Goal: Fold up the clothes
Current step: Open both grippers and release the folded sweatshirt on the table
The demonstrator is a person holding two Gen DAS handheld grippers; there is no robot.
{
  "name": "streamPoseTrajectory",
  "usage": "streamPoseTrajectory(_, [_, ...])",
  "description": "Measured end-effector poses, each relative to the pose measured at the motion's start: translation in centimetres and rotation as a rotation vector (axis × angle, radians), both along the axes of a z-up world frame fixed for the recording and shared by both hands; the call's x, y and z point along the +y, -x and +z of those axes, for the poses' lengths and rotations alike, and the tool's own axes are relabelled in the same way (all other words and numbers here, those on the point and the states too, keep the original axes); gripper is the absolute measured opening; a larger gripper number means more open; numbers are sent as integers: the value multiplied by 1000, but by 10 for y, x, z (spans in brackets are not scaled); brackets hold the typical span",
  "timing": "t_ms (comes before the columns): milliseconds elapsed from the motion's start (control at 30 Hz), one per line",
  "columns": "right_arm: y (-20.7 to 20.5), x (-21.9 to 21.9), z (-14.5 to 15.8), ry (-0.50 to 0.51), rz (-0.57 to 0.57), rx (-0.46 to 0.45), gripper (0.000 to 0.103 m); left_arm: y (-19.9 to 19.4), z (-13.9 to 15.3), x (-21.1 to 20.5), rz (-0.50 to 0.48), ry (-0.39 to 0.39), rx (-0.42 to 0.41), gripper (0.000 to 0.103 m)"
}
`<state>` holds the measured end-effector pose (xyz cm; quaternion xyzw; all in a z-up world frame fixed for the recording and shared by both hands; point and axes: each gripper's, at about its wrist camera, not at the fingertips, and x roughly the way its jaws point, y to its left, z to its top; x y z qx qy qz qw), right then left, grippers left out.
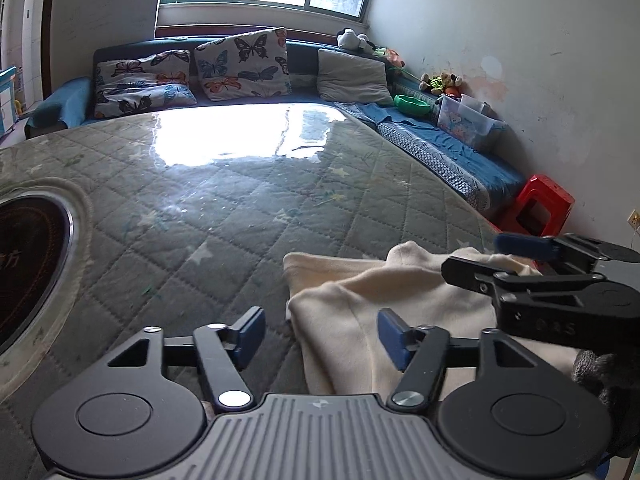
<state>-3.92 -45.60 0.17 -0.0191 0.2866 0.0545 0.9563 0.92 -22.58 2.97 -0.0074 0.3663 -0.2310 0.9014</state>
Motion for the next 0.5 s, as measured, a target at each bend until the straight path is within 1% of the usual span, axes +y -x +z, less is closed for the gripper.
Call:
streamPoseTrajectory(100, [13,5,2,2,0,-19,85,11,1,5,1,-2,-11,77])
streamPoseTrajectory(167, [21,7,3,2,-12,-26,87,17,2,8,3,-2,-19,85])
streamPoseTrajectory(200, [25,8,3,2,-17,-29,89,21,2,10,4,-1,-25,87])
streamPoseTrajectory(267, [33,10,4,1,-29,-35,100,27,3,13,5,4,-32,91])
streamPoseTrajectory(300, [36,11,4,1,-35,-38,101,30,3,15,5,6,-36,92])
streamPoseTrajectory(367, [44,13,4,0,-46,-45,103,35,4,17,7,9,-38,97])
streamPoseTrajectory(467, [55,15,4,-6,-62,-45,103,42,5,21,9,14,-47,103])
streamPoseTrajectory(500, [57,16,4,-5,-67,-43,103,44,5,22,8,15,-49,103])
